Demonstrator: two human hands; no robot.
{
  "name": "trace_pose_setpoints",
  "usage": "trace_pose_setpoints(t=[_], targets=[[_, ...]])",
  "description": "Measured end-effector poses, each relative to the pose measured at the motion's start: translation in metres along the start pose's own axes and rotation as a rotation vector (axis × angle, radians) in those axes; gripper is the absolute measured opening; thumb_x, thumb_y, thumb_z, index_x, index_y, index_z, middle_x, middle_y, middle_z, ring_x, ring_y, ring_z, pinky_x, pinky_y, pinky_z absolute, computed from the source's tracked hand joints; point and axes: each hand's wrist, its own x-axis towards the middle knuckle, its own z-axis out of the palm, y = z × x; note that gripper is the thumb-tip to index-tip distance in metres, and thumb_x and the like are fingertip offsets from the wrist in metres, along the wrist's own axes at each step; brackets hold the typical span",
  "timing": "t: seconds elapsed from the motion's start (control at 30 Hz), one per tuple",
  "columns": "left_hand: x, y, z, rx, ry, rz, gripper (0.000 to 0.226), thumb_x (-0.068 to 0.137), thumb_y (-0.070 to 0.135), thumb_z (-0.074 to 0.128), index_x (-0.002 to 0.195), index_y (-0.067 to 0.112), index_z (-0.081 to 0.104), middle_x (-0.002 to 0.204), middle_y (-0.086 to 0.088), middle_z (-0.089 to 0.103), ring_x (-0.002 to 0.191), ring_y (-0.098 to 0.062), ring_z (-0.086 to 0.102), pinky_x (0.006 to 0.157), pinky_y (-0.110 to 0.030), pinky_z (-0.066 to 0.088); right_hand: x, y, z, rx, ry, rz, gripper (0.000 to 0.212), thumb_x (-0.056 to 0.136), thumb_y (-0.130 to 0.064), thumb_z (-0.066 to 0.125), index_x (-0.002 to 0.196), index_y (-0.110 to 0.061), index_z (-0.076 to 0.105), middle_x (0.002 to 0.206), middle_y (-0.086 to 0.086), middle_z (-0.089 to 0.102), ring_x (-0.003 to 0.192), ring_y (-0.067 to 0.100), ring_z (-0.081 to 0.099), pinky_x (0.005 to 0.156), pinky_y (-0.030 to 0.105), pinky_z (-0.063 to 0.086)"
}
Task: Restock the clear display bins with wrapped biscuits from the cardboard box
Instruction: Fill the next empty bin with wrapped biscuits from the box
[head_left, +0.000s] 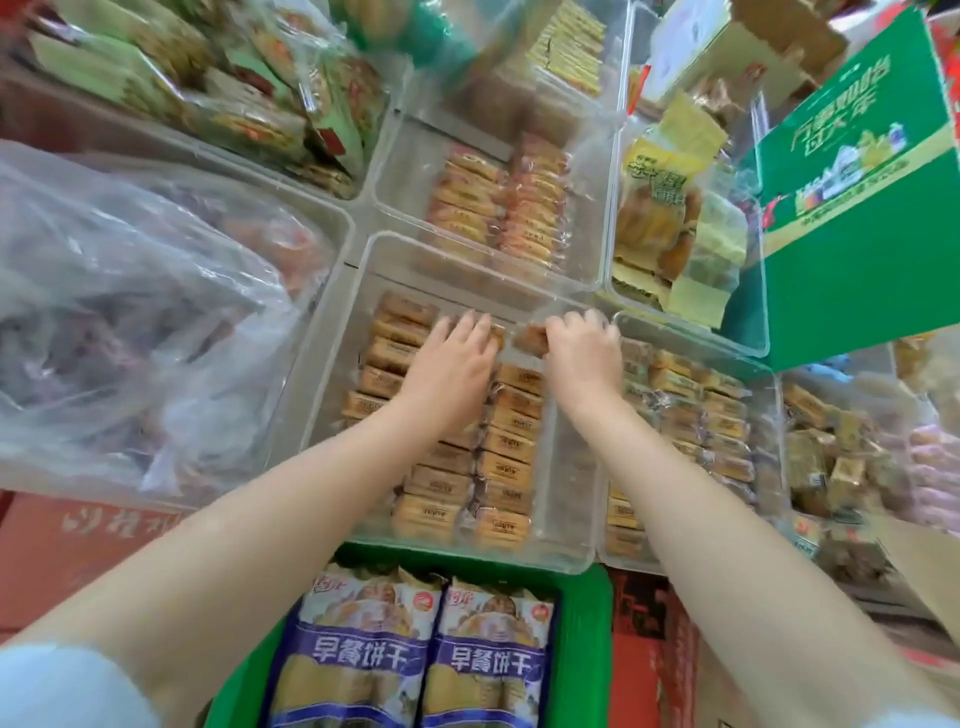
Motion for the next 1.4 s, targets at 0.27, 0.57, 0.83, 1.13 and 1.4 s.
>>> trace_pose_setpoints(t=[0.27, 0.57, 0.83, 1.13, 1.4], targets=[[0.009, -0.019, 0.044, 0.084, -0.06, -0.045, 0.073, 0.105, 0.055, 0.009, 0.16, 0.009, -0.003, 0.168, -0.013, -0.002, 0.156, -0.028, -0.006, 0.123, -0.048, -0.008, 0.017, -0.012, 0.02, -0.178, -0.162, -0.098, 0.033, 0.091, 0.004, 0.051, 0.121, -0.004, 0.061, 0.122, 0.014, 0.058, 0.116, 0.031, 0.05, 0.091, 0.036, 0.043], [-0.001, -0.02, 0.057, -0.019, -0.065, -0.044, 0.066, 0.102, 0.062, 0.008, 0.158, 0.036, -0.014, 0.162, -0.018, -0.025, 0.15, -0.037, -0.026, 0.124, -0.052, -0.008, 0.019, -0.017, 0.038, 0.101, -0.309, -0.113, 0.039, 0.097, 0.003, 0.044, 0.135, 0.001, 0.05, 0.133, 0.019, 0.047, 0.125, 0.035, 0.048, 0.099, 0.042, 0.046], [0.002, -0.021, 0.065, -0.029, -0.023, -0.058, 0.066, 0.099, 0.067, 0.006, 0.157, 0.04, -0.012, 0.163, -0.014, -0.028, 0.149, -0.032, -0.029, 0.123, -0.051, -0.01, -0.017, -0.013, 0.06, 0.419, -0.338, 0.008, 0.072, 0.104, -0.048, 0.041, 0.16, -0.012, 0.015, 0.165, 0.013, 0.017, 0.151, 0.031, 0.019, 0.123, 0.046, 0.022], [0.002, -0.022, 0.071, 0.02, 0.014, -0.034, 0.067, 0.101, 0.063, 0.006, 0.159, 0.035, -0.011, 0.165, -0.007, -0.025, 0.15, -0.026, -0.029, 0.124, -0.052, -0.008, -0.028, -0.037, 0.109, 0.515, -0.112, 0.092, 0.084, 0.102, -0.063, 0.02, 0.16, -0.009, -0.009, 0.167, 0.01, -0.017, 0.153, 0.02, -0.021, 0.125, 0.041, -0.011], [0.001, -0.012, 0.048, 0.085, -0.143, -0.07, 0.069, 0.102, 0.063, 0.012, 0.16, 0.033, -0.009, 0.167, -0.01, -0.017, 0.153, -0.03, -0.018, 0.125, -0.053, -0.002, -0.055, -0.033, 0.092, 0.44, -0.247, 0.04, 0.079, 0.104, -0.06, 0.016, 0.16, -0.01, -0.008, 0.166, 0.012, -0.017, 0.153, 0.024, -0.02, 0.125, 0.043, -0.009]])
